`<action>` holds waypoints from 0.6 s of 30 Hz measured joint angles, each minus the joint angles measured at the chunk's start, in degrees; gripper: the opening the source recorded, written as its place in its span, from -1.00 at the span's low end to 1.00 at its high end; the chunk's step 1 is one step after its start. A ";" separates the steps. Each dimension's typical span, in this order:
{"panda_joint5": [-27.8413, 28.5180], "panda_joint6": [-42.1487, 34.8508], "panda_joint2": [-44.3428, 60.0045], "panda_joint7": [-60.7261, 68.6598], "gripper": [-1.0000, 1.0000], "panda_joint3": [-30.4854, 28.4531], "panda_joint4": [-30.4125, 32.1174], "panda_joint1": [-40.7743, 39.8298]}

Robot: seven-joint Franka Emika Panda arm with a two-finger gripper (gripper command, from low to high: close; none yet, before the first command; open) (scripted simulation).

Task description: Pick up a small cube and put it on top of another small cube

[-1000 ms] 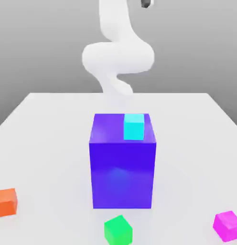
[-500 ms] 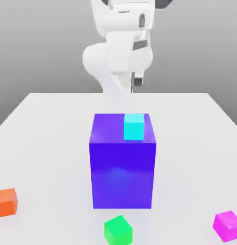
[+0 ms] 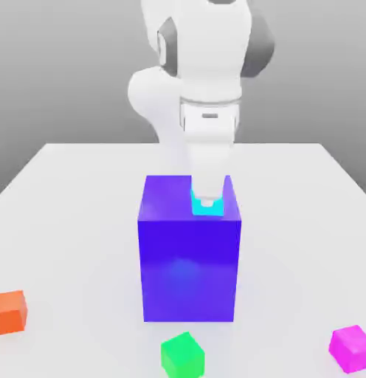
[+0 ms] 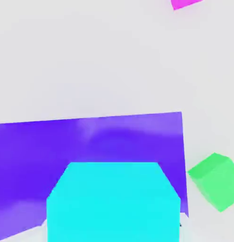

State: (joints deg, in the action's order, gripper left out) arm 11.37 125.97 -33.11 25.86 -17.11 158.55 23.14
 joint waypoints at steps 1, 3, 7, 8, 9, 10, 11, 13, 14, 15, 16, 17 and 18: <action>-0.21 -2.28 -1.15 -0.01 -1.00 0.37 -1.11 -0.01; -0.81 -6.12 -2.80 0.08 -1.00 1.19 -3.30 0.39; -3.87 -1.90 4.01 1.37 -1.00 3.58 -5.67 6.28; -4.72 -0.46 6.04 1.74 -1.00 4.32 -6.21 7.82; -5.55 1.01 8.08 2.10 -1.00 5.07 -6.73 9.35; -6.31 2.47 10.14 2.38 -1.00 5.78 -7.26 10.93; -7.14 3.96 12.20 2.75 -1.00 6.65 -7.78 12.35; -8.69 6.94 16.31 3.39 -1.00 8.49 -8.83 15.11; -9.38 8.44 18.35 3.64 -1.00 9.42 -9.35 16.48; -10.02 9.93 20.39 3.86 -1.00 10.40 -9.88 17.79; -10.61 11.42 22.43 4.04 -1.00 11.44 -10.40 19.03; -11.12 12.92 24.47 4.16 -1.00 12.50 -10.92 20.22; -11.53 14.42 26.50 4.22 -1.00 13.56 -11.44 21.39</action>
State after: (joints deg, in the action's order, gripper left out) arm -0.16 140.39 -6.61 30.08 -3.55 147.11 44.53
